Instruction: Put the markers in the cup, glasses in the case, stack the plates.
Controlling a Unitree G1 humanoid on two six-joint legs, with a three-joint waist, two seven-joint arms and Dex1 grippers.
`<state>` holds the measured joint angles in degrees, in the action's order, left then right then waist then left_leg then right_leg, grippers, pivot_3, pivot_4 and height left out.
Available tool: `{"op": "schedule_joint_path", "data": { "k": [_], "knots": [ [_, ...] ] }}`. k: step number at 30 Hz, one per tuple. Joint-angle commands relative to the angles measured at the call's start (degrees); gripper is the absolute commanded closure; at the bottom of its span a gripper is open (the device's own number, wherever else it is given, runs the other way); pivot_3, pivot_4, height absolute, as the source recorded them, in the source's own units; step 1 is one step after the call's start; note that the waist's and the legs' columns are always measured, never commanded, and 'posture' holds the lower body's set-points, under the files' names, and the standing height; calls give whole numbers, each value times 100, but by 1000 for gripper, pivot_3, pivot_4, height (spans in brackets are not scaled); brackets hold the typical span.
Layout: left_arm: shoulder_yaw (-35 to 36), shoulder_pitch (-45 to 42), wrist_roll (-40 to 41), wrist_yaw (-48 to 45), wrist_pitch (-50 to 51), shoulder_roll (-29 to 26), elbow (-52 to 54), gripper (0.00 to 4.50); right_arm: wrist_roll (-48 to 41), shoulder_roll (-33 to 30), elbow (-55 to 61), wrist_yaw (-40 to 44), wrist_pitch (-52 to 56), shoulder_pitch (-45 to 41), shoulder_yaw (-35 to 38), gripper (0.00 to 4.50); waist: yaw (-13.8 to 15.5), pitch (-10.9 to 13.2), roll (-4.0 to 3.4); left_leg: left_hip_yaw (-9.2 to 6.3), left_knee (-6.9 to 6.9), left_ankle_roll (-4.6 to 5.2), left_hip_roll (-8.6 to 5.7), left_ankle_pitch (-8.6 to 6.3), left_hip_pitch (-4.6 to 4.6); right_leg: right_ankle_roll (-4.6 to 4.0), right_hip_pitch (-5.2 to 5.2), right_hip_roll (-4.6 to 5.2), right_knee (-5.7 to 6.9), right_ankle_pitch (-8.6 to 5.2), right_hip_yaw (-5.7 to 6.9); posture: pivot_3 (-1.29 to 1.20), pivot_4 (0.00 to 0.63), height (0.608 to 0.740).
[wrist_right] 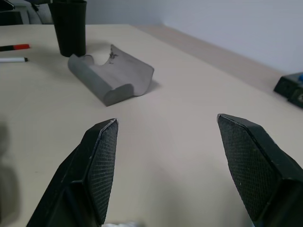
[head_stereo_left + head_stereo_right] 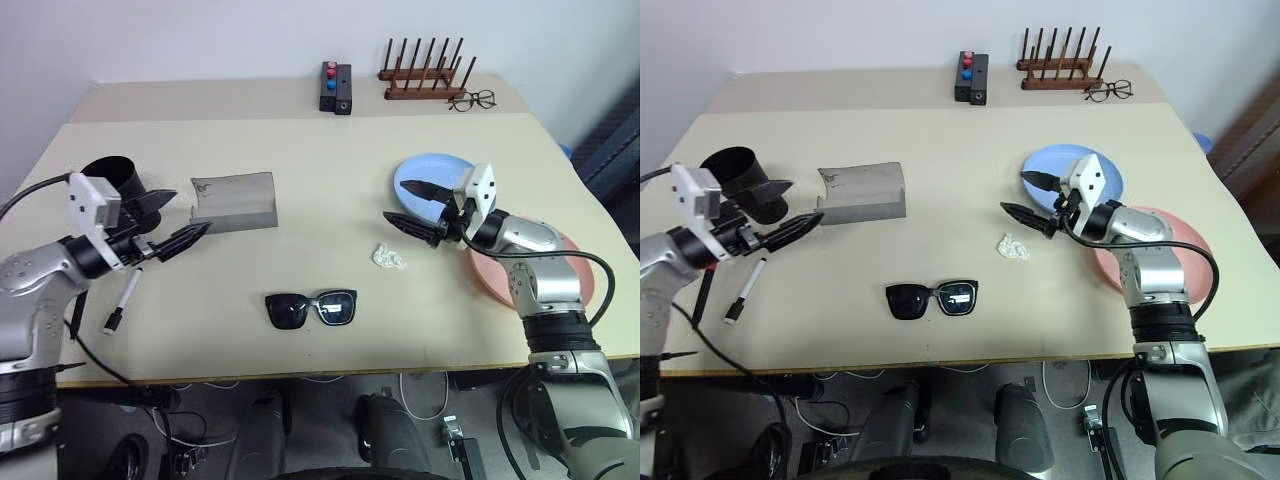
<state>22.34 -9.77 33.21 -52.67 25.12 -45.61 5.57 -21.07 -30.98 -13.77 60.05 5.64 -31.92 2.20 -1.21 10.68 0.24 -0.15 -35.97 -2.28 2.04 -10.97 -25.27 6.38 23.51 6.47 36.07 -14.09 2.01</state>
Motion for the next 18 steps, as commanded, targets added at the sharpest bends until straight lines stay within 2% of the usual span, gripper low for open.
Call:
{"op": "schedule_joint_path", "data": {
  "k": [1, 5, 10, 15, 18],
  "knots": [
    [599, 458, 346, 387, 897, -263, 605, 0, -213, -30, 847, 139, 398, 134, -162, 1125, 13, 0, 0, -1, 1, 0, 1, 0, 0, 0, 1, 0, 2, 0, 0, 0, 150, 740],
    [1216, 913, 651, 666, 1734, -555, 1015, 0, -310, 81, 1437, 38, 759, 233, -306, 1125, 49, 1, 0, -1, -2, -2, 5, -1, -3, -4, 5, -1, 0, -2, 2, 0, 150, 740],
    [1579, 1342, 219, 1520, 2637, -812, 1085, 0, -196, 279, 1611, -129, 806, 129, -481, 1125, 40, 0, 1, 2, -7, -16, 4, -9, -1, -12, 4, 4, -8, 2, 1, 0, 150, 740],
    [1763, 1102, -297, 2833, 3847, -902, 856, 0, -228, 321, 1496, 9, 689, 111, -488, 1125, 55, 0, 1, 1, 3, -5, 3, -3, -5, -12, 14, 2, -6, 2, 2, 0, 150, 740],
    [1804, 987, -386, 3130, 4072, -739, 861, 0, -187, 337, 1343, 72, 566, 69, -490, 1125, 41, 0, 1, 5, 2, -6, 2, -3, -5, -11, 13, 3, -8, 2, 1, 0, 150, 740]
  ]
}}
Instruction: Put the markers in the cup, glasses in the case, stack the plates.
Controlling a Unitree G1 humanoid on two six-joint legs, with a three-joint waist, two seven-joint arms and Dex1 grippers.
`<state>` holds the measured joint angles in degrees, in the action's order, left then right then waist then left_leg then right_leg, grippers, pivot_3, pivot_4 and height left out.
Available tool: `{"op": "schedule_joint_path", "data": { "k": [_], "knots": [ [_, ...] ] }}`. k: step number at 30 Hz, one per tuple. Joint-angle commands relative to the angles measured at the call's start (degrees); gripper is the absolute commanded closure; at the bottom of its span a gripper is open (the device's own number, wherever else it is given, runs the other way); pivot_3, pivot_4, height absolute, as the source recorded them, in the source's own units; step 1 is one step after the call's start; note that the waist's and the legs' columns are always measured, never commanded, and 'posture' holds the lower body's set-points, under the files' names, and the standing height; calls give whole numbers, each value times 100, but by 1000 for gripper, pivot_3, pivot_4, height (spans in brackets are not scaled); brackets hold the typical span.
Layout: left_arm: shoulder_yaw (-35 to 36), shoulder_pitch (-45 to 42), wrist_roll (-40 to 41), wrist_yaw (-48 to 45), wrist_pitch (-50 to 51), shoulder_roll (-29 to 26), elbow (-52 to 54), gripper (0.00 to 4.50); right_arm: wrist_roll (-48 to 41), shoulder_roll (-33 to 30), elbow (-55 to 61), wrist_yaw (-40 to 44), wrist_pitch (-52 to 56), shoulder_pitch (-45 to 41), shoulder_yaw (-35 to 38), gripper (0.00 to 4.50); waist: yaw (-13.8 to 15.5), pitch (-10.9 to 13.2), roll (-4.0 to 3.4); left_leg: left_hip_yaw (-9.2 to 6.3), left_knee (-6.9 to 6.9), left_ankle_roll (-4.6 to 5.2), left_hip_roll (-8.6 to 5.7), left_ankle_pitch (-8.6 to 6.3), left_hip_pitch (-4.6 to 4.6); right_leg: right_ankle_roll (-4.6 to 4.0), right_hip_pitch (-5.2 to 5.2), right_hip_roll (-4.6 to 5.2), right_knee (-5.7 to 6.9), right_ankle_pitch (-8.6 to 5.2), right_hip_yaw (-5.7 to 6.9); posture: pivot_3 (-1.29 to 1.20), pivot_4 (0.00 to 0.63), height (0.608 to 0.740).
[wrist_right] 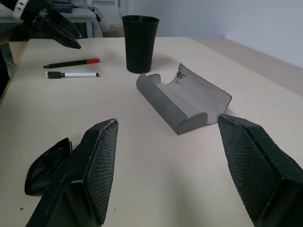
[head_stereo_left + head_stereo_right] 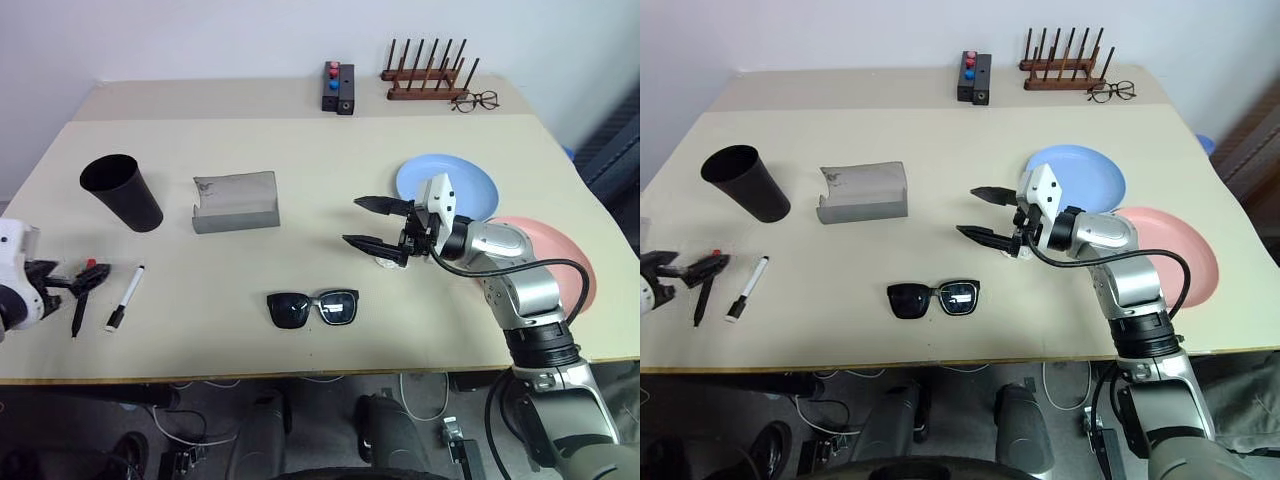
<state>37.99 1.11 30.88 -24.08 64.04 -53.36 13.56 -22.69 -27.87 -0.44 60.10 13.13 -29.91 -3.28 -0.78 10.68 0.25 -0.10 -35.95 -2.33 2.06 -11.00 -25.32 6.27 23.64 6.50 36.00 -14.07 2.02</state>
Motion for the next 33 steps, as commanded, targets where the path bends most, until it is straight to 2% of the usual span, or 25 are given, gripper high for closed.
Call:
{"op": "schedule_joint_path", "data": {
  "k": [1, 3, 7, 13, 21, 33],
  "knots": [
    [152, -91, -232, 332, 211, 30, 60, 0, -31, 32, 2, 85, -198, -138, 49, 1125, 1, 0, 0, 0, 0, 0, 0, 0, 0, 0, 0, 0, 0, 0, 0, 0, 150, 740],
    [8, -109, -438, 538, 394, 3, -160, 0, -37, 49, 49, 108, -203, -130, 5, 1125, -1, 0, 0, -1, 1, -1, 0, 0, 0, 0, 1, 0, 1, 0, 1, 0, 150, 740],
    [-210, -676, -583, 755, 689, -6, -790, 0, 94, -158, 111, 235, 93, -85, -201, 1125, 1, -1, 1, -3, 3, -1, 0, 0, 2, -1, 3, -2, 5, 0, 2, 0, 150, 740],
    [-664, -1122, -693, 760, 655, 120, -973, 0, -132, -375, 625, 535, 748, -45, -416, 1125, 10, -1, 5, 0, 0, -3, -2, 0, -1, 0, 1, 3, 0, 1, 0, 0, 150, 740],
    [-843, -1379, -810, 669, 550, 139, -1255, 0, -256, 19, 827, 591, 309, -218, -364, 1125, -6, 2, 14, -2, 8, -3, 0, 1, -1, 1, 9, -4, 5, 1, 0, 0, 150, 740],
    [-998, -1480, -986, 625, 530, 168, -1503, 0, -630, 192, 708, 613, 291, -268, -150, 1125, 2, 5, 21, -3, 8, -7, 0, 2, -1, 0, 7, -3, 4, 1, 0, 0, 150, 740]
  ]
}}
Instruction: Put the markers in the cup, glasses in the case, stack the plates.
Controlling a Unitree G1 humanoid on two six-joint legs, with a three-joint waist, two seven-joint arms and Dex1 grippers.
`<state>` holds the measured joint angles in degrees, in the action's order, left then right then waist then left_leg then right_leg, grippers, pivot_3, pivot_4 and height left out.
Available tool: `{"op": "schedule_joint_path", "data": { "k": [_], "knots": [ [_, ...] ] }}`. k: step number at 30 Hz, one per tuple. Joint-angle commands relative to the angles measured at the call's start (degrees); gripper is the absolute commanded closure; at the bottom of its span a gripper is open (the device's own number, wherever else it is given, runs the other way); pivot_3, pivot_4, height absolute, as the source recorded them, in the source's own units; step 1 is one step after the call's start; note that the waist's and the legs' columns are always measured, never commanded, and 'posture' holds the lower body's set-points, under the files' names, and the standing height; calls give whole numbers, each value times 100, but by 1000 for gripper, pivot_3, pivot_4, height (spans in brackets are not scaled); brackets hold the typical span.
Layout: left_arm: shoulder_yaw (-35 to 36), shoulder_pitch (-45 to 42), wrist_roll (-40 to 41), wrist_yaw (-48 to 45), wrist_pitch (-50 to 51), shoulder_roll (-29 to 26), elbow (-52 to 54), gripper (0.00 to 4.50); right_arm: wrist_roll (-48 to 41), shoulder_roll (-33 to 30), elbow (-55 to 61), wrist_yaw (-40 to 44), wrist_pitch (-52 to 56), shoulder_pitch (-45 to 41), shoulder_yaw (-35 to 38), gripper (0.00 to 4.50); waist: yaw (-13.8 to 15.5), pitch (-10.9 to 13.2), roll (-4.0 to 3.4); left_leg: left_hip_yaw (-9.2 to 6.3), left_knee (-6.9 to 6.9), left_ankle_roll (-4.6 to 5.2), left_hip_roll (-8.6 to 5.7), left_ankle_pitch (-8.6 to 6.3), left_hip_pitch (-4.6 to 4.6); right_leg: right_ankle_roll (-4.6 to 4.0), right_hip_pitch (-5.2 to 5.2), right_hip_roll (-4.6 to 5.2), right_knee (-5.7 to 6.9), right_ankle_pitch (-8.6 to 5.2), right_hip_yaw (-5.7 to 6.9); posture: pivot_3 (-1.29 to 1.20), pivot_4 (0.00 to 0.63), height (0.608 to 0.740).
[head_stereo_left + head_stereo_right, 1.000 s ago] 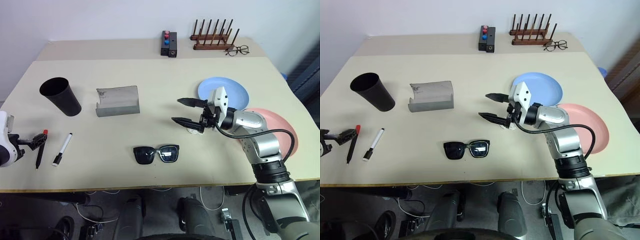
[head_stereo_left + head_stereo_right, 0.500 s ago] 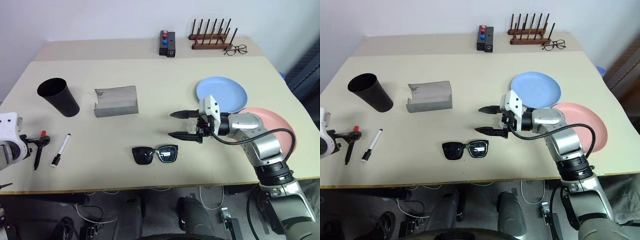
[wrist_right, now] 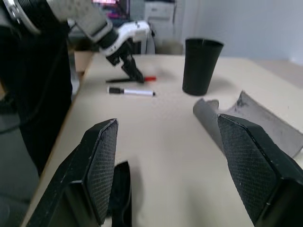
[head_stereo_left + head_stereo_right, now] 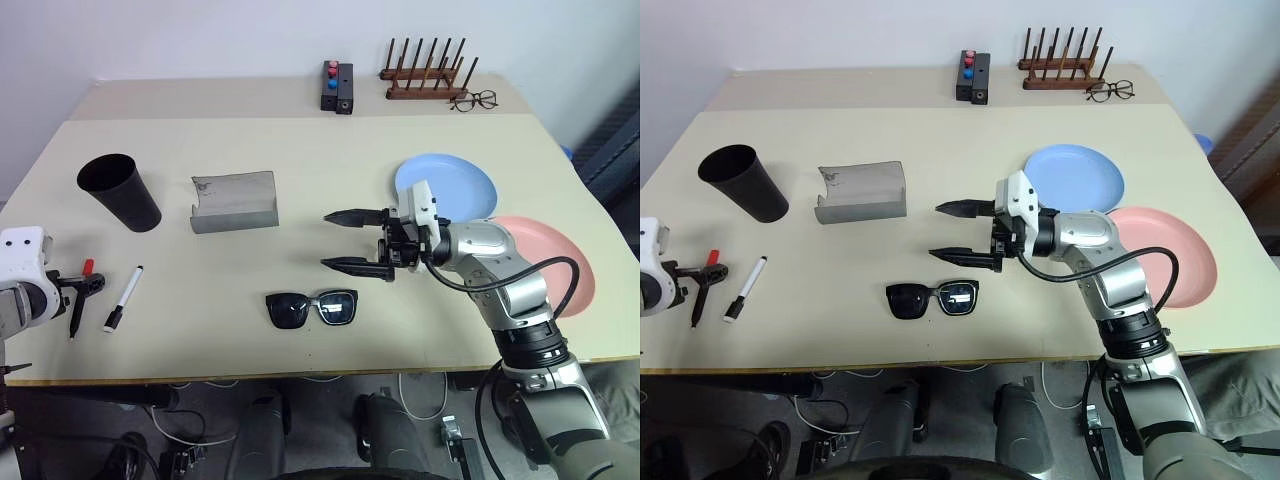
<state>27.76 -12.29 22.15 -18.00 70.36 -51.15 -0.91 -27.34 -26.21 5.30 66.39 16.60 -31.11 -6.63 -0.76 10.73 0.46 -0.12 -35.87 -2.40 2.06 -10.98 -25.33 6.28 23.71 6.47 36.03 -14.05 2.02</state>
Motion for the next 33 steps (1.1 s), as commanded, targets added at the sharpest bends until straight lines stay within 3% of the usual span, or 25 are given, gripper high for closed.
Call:
{"op": "schedule_joint_path", "data": {
  "k": [1, 4, 7, 14, 15, 23, 33],
  "knots": [
    [20, -157, -122, 15, -95, -39, -81, 0, -186, 27, 143, -31, -30, -154, 197, 1125, 1, 0, 0, 0, 0, 0, 0, 0, 0, 0, 0, 0, 0, 0, 0, 0, 150, 740],
    [-82, -135, -175, 0, -110, -18, -101, 0, -193, -7, 182, -74, 32, -199, 190, 1125, 1, 0, 0, 0, 0, 0, 0, 0, 0, 0, 0, 0, 1, 0, 0, 0, 150, 740],
    [-277, -141, -262, -39, -216, -32, -297, 810, -209, -60, 250, -165, 126, -251, 223, 1086, 5, 0, 0, 0, 0, 0, 0, 0, 0, 0, 0, 0, 1, 0, 0, 0, 150, 740],
    [-512, -17, -262, -205, -254, 63, -548, 4308, -213, -173, 406, -307, 255, -285, 290, 1086, -13, -2, -6, 0, 5, 0, 0, 0, 7, -1, 0, 0, 3, 0, 0, 0, 150, 740],
    [-527, 32, -277, -211, -259, 72, -585, 4454, -209, -198, 406, -319, 258, -295, 309, 1086, -14, -4, -11, 0, 8, 0, 0, 0, 9, -2, 0, 0, 3, 0, 0, 0, 150, 740],
    [-361, 133, -300, -214, -352, 29, -754, 4454, -175, -267, 358, -355, 218, -243, 380, 1086, -36, -12, -25, 4, 32, 1, -1, 1, 31, -2, -2, -1, 4, 0, -9, 0, 150, 740],
    [203, 194, -11, -803, -302, -595, -119, 4454, -87, -196, 27, -329, 78, -348, 341, 1086, -21, -1, -6, 9, 49, -2, -1, 2, 37, -2, -1, -2, -4, 0, -13, 0, 150, 740]
  ]
}}
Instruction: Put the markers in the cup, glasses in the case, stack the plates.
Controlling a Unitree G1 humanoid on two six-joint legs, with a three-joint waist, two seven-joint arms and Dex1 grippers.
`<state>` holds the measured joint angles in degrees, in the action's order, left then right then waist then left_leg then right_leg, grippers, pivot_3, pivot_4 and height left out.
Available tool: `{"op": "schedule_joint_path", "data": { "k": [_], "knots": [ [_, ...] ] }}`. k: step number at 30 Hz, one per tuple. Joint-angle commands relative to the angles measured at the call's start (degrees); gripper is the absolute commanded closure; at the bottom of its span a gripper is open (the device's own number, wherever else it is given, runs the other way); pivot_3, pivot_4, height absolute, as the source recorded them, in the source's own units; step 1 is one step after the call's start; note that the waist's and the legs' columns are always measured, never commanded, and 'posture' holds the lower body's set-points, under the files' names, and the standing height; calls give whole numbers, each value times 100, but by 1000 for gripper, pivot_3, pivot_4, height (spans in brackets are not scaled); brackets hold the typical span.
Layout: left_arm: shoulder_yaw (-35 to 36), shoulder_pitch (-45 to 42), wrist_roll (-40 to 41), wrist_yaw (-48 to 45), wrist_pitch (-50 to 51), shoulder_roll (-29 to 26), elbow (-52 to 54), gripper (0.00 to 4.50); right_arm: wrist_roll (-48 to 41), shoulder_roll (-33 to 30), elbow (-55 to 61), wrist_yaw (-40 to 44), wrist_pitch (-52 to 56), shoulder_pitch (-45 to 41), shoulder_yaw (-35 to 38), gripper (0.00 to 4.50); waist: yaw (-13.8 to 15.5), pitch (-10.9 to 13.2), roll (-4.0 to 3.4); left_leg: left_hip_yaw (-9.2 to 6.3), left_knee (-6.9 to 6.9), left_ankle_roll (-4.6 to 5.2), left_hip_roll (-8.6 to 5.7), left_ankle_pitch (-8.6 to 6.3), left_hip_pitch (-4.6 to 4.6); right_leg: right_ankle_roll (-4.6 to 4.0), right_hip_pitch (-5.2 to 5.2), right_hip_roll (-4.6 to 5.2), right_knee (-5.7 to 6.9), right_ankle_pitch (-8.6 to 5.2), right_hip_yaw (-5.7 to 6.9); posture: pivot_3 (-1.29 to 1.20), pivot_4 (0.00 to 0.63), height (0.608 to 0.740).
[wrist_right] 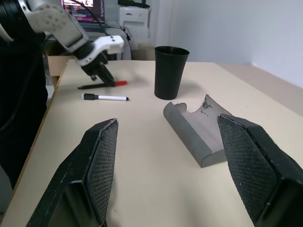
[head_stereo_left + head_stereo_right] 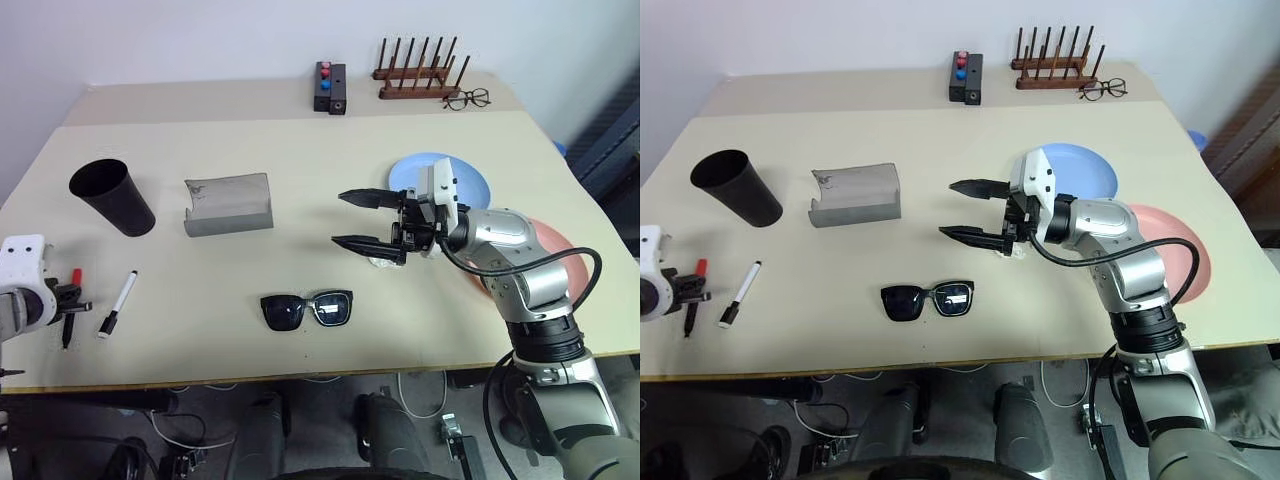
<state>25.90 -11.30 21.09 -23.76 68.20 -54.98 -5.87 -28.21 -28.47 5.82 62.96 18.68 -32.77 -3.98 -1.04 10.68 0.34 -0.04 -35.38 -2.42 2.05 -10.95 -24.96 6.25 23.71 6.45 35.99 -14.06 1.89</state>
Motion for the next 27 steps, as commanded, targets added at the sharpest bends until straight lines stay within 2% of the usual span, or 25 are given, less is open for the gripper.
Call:
{"op": "schedule_joint_path", "data": {
  "k": [1, 4, 6, 10, 14, 22, 27],
  "knots": [
    [439, 232, 63, -324, -233, -277, 489, 4454, 9, 37, -77, 21, -152, -219, 73, 1086, 11, 8, 14, 0, 2, -2, 0, 1, -1, 0, 0, 0, -3, 0, 0, 0, 150, 740],
    [995, 389, 305, -715, -1189, 17, 888, 4454, 9, 50, -218, 91, -200, -319, 83, 1086, 33, 8, 16, 4, 14, -18, -1, 5, -6, -2, 16, 8, -14, 0, 0, 0, 150, 740],
    [1260, 511, 282, -933, -2244, 271, 1169, 4454, -53, 38, -255, 200, -204, -365, 103, 1086, 48, 6, 18, 4, 15, -25, -1, 3, -16, -5, 34, 10, -22, 1, 2, 0, 150, 740],
    [2007, 534, 692, -1299, -2842, 444, 1452, 4454, 38, -26, -287, 483, -466, -347, 53, 1086, 31, 5, 25, 11, 14, -25, -3, 17, -50, -11, 36, 12, -31, 9, 1, 0, 150, 740],
    [2206, 353, 665, -1242, -3586, 501, 1456, 4454, -137, 133, -602, 290, -266, -536, 246, 1086, 21, 5, 25, 15, 19, -24, -2, 18, -44, -7, 38, 7, -24, 9, 1, 0, 150, 740],
    [2093, -394, 890, -1144, -4135, 501, 1082, 4454, -389, 269, -774, 76, -196, -601, 565, 1086, 38, 4, 29, 12, 7, -37, -1, 31, -40, -8, 36, 5, 4, 9, 1, 0, 150, 740],
    [1296, -1497, 766, -1102, -4552, 483, 345, 4454, -345, 340, -643, 38, -483, -402, 639, 1086, 63, 3, 37, 6, 7, -38, -2, 35, -40, 14, 33, 1, 9, 19, 4, 0, 150, 740]
  ]
}}
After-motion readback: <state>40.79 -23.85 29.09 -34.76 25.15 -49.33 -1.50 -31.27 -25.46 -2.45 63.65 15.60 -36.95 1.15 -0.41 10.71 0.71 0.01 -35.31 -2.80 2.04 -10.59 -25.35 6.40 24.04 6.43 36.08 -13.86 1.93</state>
